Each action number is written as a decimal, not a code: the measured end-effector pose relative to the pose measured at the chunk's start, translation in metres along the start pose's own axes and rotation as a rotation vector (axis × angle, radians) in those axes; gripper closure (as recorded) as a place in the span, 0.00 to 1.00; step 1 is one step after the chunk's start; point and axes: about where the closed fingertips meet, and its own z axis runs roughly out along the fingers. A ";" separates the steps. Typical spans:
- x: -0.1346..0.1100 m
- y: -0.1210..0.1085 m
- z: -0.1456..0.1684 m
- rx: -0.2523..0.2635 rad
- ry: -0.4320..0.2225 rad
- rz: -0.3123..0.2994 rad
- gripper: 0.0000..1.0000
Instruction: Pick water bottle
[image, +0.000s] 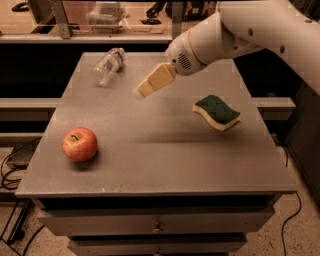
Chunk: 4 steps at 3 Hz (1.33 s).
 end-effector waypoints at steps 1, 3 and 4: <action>-0.009 -0.010 0.028 0.005 -0.090 0.032 0.00; -0.033 -0.043 0.091 0.045 -0.237 0.089 0.00; -0.033 -0.043 0.091 0.045 -0.237 0.089 0.00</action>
Offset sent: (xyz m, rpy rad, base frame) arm 0.0812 0.0632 -0.0239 0.2835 -0.0786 -0.0935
